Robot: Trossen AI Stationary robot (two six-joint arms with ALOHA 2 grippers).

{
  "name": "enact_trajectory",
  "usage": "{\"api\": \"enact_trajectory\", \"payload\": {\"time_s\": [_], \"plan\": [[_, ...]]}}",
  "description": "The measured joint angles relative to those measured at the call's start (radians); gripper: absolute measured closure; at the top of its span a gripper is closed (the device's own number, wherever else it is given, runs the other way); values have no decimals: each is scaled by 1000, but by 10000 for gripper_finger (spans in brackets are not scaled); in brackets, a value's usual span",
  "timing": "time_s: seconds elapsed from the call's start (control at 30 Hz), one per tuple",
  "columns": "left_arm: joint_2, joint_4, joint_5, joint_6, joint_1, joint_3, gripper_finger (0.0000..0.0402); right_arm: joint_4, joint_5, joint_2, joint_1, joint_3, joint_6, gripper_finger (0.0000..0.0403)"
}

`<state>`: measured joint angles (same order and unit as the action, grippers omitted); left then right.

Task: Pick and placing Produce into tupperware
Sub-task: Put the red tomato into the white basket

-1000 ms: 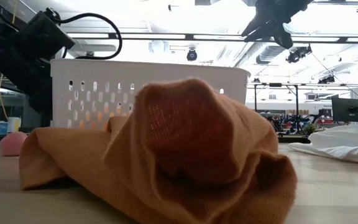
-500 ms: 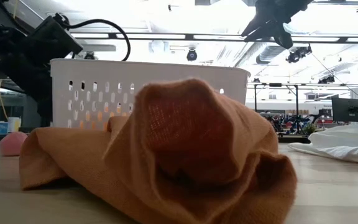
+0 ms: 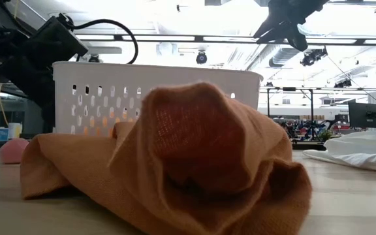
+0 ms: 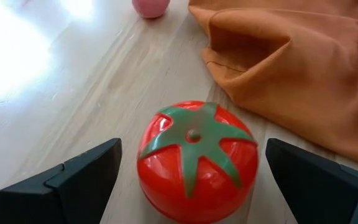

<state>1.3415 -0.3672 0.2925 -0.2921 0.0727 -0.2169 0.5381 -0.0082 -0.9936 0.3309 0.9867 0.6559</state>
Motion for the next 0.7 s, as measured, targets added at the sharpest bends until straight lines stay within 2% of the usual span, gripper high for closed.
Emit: {"api": "enact_trajectory", "payload": {"time_s": [0.37,0.7], "plan": [[0,2,12,0,0,0,23,0,0,0,0,0,2,340],[0,3,12,0,0,0,108,0,0,0,0,0,2,340]]}}
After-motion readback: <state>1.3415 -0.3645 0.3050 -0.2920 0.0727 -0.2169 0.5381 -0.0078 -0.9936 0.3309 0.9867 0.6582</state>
